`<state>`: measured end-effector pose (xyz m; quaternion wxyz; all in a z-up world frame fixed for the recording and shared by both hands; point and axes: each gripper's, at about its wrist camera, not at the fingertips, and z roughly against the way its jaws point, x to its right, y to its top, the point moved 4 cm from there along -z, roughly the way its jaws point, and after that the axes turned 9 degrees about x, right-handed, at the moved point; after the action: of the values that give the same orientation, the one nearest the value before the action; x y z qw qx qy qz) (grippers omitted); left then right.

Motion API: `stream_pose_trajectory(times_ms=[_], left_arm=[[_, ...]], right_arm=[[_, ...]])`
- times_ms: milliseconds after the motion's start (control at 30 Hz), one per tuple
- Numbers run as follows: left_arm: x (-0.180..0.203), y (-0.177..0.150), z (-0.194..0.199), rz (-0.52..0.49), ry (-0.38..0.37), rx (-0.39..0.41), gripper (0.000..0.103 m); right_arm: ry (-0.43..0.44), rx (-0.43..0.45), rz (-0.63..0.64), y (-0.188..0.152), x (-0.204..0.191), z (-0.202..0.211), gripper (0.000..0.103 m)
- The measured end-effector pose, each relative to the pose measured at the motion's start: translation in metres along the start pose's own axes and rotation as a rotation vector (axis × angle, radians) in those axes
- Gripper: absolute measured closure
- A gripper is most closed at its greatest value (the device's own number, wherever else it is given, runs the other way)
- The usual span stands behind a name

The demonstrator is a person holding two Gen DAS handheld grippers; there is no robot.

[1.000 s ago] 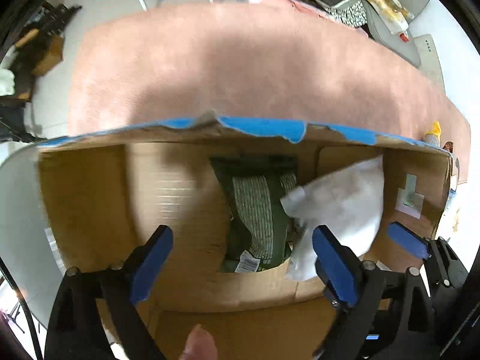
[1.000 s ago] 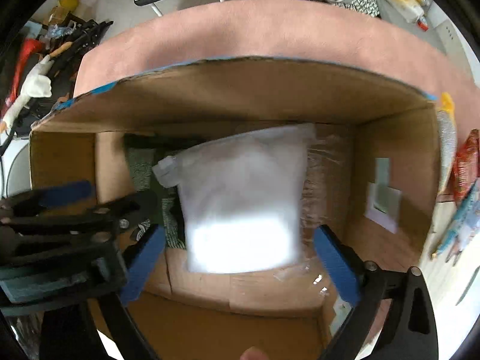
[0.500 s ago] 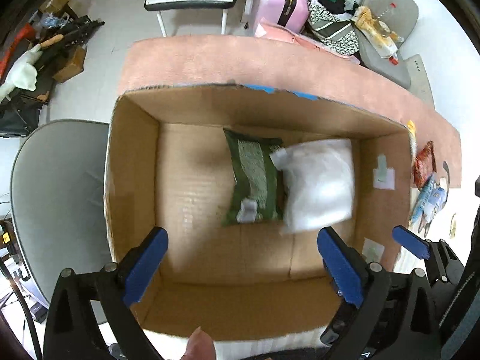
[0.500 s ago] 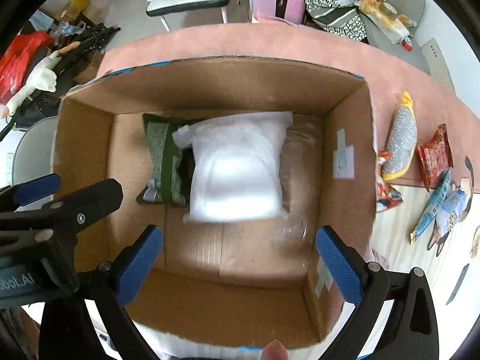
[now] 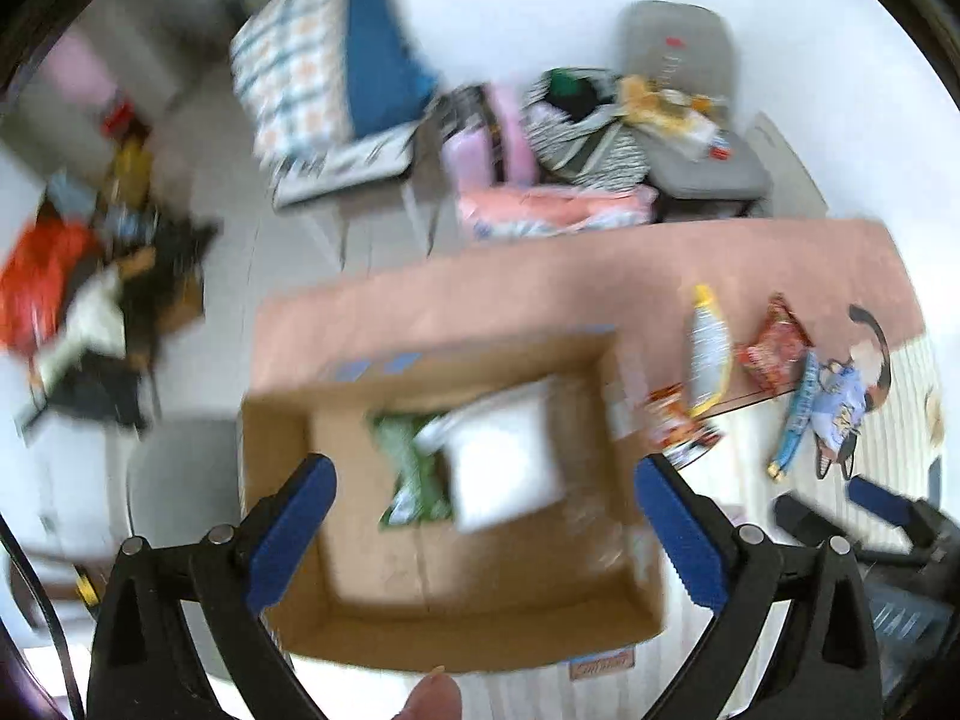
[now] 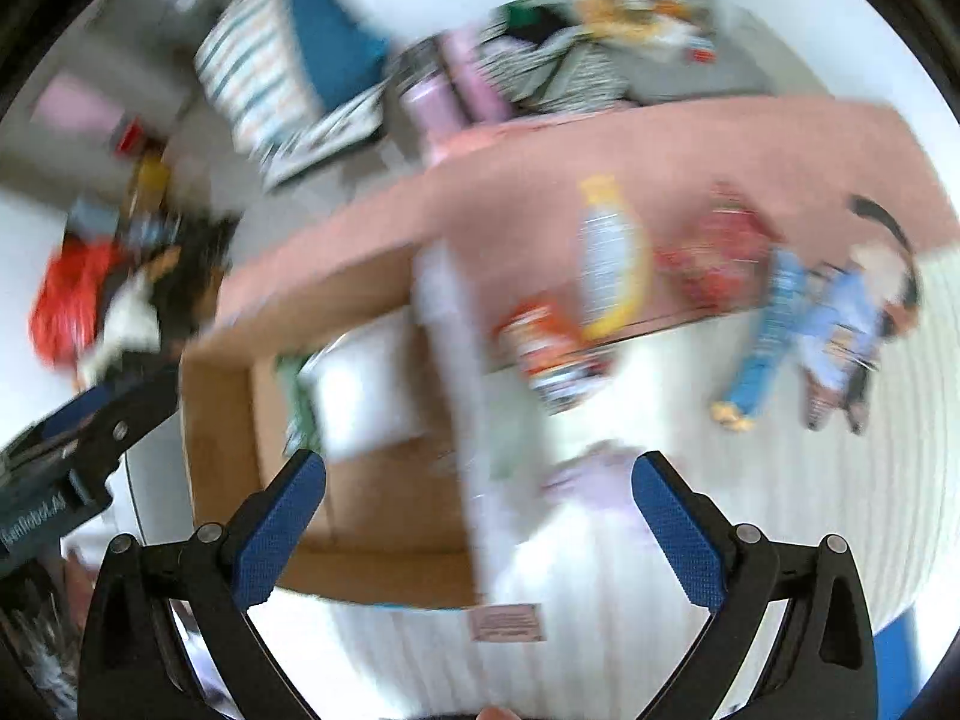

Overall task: Organize soft objects
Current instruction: 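Grasp the red snack bag with left tool while right tool grasps blue tissue pack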

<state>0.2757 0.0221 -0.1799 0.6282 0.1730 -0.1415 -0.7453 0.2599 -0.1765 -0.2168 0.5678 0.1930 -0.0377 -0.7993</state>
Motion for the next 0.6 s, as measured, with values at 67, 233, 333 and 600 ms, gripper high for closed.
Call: stream_pose_trajectory(times_ms=[67, 233, 333, 600], left_arm=[[0.044, 0.017, -0.010, -0.081, -0.037, -0.012, 0.001], [0.162, 0.045, -0.081, -0.281, -0.102, -0.141, 0.001], [0.229, 0.051, -0.130, -0.422, -0.102, -0.189, 0.001], [0.307, 0.040, -0.219, -0.564, -0.115, -0.335, 0.012]], right_arm=[[-0.047, 0.019, -0.107, 0.017, 0.058, -0.002, 0.000], [-0.146, -0.044, -0.397, 0.039, 0.201, -0.049, 0.000], [-0.141, -0.108, -0.497, 0.043, 0.252, -0.085, 0.007], [-0.120, -0.173, -0.620, 0.041, 0.309, -0.139, 0.019]])
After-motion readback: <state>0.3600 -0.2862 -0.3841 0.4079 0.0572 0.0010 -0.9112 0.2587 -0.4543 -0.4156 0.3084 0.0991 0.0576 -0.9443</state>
